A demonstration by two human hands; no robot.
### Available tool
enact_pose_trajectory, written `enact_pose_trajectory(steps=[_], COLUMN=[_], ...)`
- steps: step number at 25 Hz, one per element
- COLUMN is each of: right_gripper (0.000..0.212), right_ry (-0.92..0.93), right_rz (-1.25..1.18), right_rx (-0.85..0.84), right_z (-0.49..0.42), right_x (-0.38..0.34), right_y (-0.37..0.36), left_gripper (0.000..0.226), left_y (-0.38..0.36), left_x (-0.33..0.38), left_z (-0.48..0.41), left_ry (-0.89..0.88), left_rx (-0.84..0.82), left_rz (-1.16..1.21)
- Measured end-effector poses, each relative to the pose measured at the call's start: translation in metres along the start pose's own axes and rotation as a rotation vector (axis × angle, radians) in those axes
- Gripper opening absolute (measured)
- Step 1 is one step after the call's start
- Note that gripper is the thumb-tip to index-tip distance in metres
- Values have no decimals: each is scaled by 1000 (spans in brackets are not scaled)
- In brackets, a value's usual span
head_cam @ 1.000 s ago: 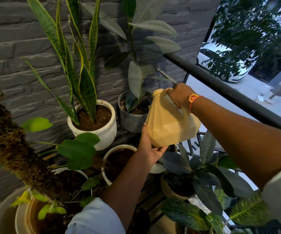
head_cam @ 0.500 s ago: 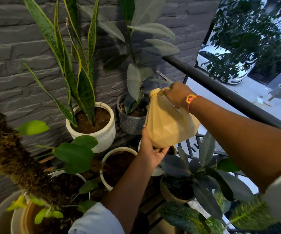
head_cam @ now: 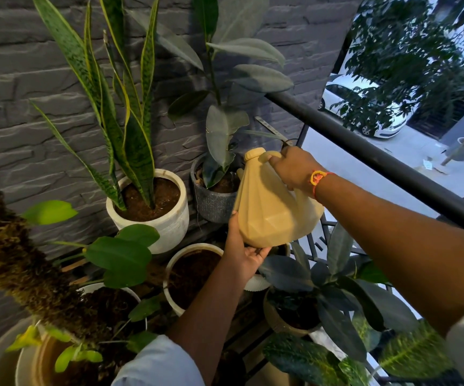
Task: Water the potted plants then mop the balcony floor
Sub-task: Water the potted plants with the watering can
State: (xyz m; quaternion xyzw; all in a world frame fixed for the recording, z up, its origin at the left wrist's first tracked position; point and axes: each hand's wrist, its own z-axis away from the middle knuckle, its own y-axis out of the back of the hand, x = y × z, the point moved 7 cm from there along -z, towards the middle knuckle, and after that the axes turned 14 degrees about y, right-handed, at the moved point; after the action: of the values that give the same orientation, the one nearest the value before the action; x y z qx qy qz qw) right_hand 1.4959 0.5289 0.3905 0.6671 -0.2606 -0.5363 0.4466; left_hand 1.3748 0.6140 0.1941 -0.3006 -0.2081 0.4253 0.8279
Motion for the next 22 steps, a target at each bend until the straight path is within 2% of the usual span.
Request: enact_pose_trajectory(steps=[6,9,16,22], right_gripper=[56,53,39,34], right_ry=[-206,-249,-236,-196], right_rz=[-380,-518,-684,-683], right_rx=[8,11,-12,21], right_z=[39,64,96,119], right_x=[47,55,58,63], right_y=[-43,-66,-94,-104], left_gripper=[79,75,67,70], left_y=[41,63,95,106], left_x=[9,9,14,18], left_z=[-13,-18,-30,-35], left_ry=[9,-19,-44,-89], left_rx=[63,68,43,49], left_rz=[-19,-16,-36,-72])
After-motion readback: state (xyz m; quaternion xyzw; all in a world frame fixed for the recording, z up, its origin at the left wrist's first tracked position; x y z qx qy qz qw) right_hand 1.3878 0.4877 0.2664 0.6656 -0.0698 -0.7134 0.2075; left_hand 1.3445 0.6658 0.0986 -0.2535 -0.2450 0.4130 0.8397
